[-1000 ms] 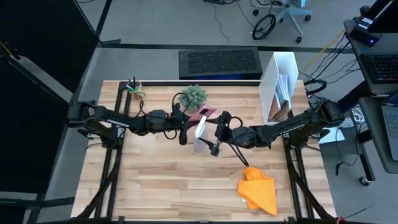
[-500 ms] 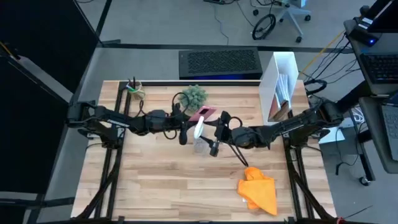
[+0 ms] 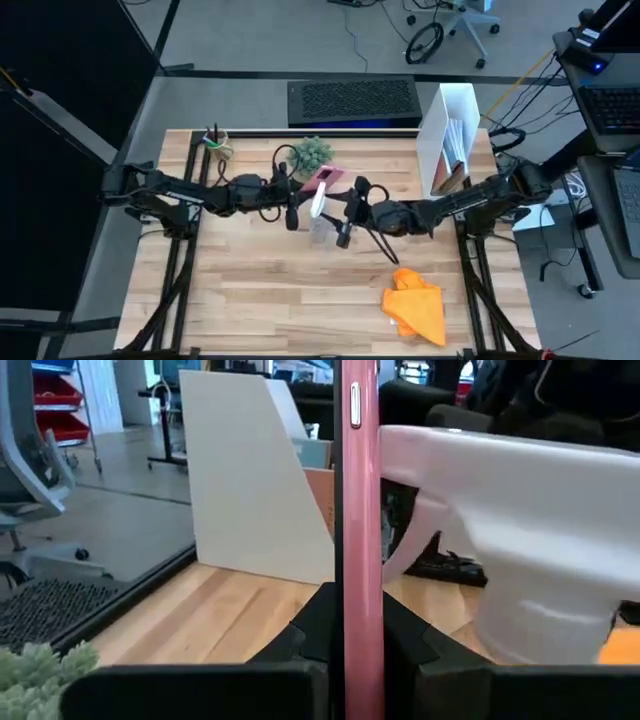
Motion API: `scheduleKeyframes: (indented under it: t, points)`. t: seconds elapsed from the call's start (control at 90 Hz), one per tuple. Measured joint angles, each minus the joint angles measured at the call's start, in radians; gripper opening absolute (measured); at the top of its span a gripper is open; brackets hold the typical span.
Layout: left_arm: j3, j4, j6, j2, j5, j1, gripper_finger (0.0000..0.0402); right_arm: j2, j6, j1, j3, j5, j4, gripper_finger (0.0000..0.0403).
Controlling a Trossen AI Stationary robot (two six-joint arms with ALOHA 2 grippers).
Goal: Apply microfiber cloth
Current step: Spray the back of the cellphone using the spray bottle
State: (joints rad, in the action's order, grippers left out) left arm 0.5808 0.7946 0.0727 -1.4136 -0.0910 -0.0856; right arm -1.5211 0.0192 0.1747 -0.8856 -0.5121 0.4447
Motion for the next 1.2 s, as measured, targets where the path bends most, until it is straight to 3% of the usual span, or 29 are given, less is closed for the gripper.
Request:
scheduleKeyframes:
  t: [0.133, 0.644, 0.911, 1.2]
  points:
    - [0.000, 0.000, 0.000, 0.000, 0.001, 0.001, 0.0015, 0.000, 0.002, -0.005, 0.000, 0.017, 0.001, 0.0228]
    - [0.000, -0.002, 0.025, 0.000, 0.000, 0.004, 0.0015, 0.001, 0.024, 0.021, 0.000, -0.143, -0.047, 0.0339]
    - [0.000, -0.008, 0.026, 0.001, 0.007, 0.005, 0.0015, 0.003, 0.024, 0.044, 0.000, -0.228, -0.050, 0.0343]
    - [0.000, -0.020, 0.015, 0.001, 0.024, 0.007, 0.0016, 0.008, 0.049, 0.084, 0.000, -0.230, -0.062, 0.0339]
